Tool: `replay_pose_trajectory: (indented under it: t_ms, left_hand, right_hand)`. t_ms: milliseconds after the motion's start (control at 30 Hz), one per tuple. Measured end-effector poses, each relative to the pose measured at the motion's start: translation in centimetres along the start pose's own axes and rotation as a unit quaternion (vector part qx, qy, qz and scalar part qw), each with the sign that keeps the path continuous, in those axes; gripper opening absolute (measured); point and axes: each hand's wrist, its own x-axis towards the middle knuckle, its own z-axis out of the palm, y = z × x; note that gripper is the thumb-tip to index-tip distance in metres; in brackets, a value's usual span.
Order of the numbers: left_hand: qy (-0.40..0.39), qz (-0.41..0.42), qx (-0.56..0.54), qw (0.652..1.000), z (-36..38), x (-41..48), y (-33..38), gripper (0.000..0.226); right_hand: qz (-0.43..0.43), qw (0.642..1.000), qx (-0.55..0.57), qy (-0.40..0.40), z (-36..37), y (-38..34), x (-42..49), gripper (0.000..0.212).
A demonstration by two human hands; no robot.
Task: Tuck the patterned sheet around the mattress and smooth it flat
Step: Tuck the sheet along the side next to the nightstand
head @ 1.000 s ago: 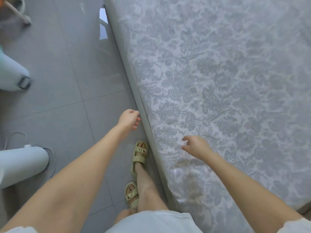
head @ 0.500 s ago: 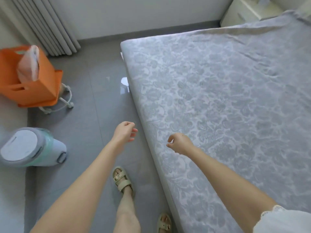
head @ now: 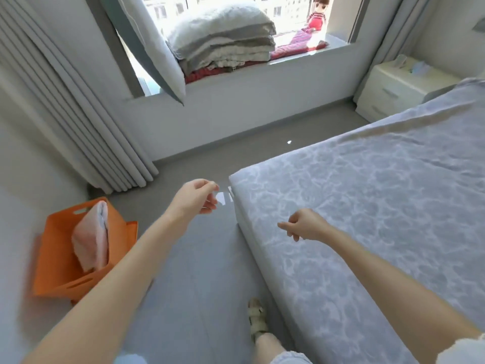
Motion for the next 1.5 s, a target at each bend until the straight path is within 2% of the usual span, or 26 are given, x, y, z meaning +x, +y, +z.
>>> replay_pose_trajectory:
  t_ms: [167,500,667,767,1000,1200,1500]
  left_hand:
    - [-0.036,0.086,0.04,0.995,-5.6,11.9,8.8,0.023]
    - [-0.105,0.131,0.062,0.984,-13.9,35.8,20.2,0.025]
    - [-0.174,0.157,0.086,0.968,-15.1,49.7,24.0,0.024]
    - [-0.238,0.169,0.111,0.95,-13.7,56.6,26.7,0.024]
    - [-0.394,0.175,0.135,0.892,-3.1,66.3,33.1,0.021]
    - [-0.502,0.165,0.128,0.839,9.5,71.2,36.5,0.014]
    - [-0.51,0.108,0.146,0.841,28.2,81.7,41.9,0.013]
  right_hand:
    - [0.002,1.0,-0.008,-0.021,-4.3,-5.0,13.1,0.049]
    - [0.073,0.997,-0.001,-0.036,-12.7,-14.0,35.2,0.049]
    - [0.133,0.99,0.043,0.029,-16.7,-16.7,44.4,0.049]
    - [0.193,0.972,0.105,0.086,-18.6,-17.0,47.6,0.049]
    - [0.319,0.913,0.192,0.169,-23.4,-15.1,49.1,0.047]
    - [0.401,0.845,0.258,0.242,-28.8,-7.9,50.9,0.045]
    - [0.467,0.762,0.347,0.284,-37.6,4.1,56.1,0.042]
